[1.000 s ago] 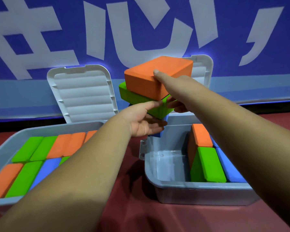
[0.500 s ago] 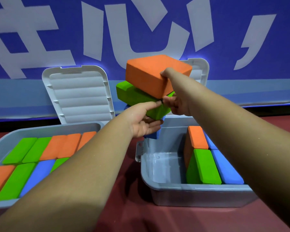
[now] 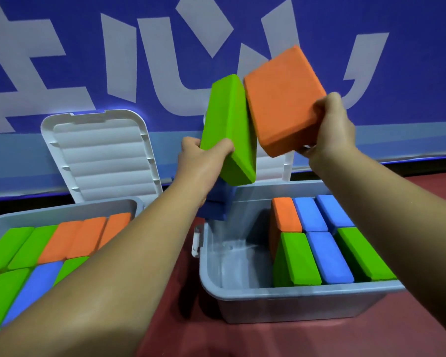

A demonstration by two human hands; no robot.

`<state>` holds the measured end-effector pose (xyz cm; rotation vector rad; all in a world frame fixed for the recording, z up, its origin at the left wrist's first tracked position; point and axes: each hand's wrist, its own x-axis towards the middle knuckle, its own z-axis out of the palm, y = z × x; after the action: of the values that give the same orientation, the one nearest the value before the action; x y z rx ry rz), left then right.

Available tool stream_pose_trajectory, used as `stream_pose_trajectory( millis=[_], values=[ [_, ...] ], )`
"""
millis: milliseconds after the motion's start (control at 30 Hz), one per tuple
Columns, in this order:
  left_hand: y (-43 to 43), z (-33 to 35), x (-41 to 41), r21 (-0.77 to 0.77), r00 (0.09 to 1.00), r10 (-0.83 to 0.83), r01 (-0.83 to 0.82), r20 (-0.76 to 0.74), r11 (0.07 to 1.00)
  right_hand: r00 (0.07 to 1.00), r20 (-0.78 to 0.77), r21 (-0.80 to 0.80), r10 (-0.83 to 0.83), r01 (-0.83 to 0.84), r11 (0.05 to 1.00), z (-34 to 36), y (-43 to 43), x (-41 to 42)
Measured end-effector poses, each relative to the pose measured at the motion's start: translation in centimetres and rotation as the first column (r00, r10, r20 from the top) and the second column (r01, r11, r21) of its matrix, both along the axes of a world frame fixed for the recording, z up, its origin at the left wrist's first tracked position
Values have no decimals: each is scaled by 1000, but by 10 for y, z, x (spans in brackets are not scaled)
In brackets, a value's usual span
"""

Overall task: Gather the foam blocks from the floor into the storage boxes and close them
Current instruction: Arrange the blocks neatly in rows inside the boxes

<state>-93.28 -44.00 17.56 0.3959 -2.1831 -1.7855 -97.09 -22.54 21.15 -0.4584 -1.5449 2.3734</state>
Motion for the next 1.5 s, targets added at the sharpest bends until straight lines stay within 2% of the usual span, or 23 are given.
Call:
stream_pose_trajectory(
  millis=[67,133,333,467,633,967,1167,1300,1400,1500],
  values=[
    [10,3,3,-202,996,14,-31,-85,979,991,-10,183,-137,137,974,-9,18,-2],
    [24,5,6,-311,992,3,-43,-129,949,976,-38,299,-213,215,930,-19,33,0],
    [57,-1,12,-481,975,-99,-10,-201,877,962,-32,533,-270,245,810,-50,71,2],
    [73,-6,15,-578,973,-134,0,-190,816,961,-10,647,-275,216,731,-65,91,1],
    [85,-14,13,-631,989,-104,14,-106,775,962,58,646,-266,167,745,-85,101,-2],
    [102,-48,5,-738,981,-70,182,180,650,944,195,571,-268,112,813,-91,102,-20],
    [106,-71,-4,-661,944,-127,304,303,686,953,296,498,-60,-101,862,-93,94,-23],
    [107,-95,-3,-611,893,-192,423,408,670,932,361,561,33,-245,791,-97,79,-27],
    [105,-112,-7,-590,869,-242,475,431,653,916,394,591,76,-315,743,-99,73,-30],
    [100,-119,-13,-524,832,-334,542,443,657,874,436,503,214,-434,747,-97,69,-30]
  ],
)
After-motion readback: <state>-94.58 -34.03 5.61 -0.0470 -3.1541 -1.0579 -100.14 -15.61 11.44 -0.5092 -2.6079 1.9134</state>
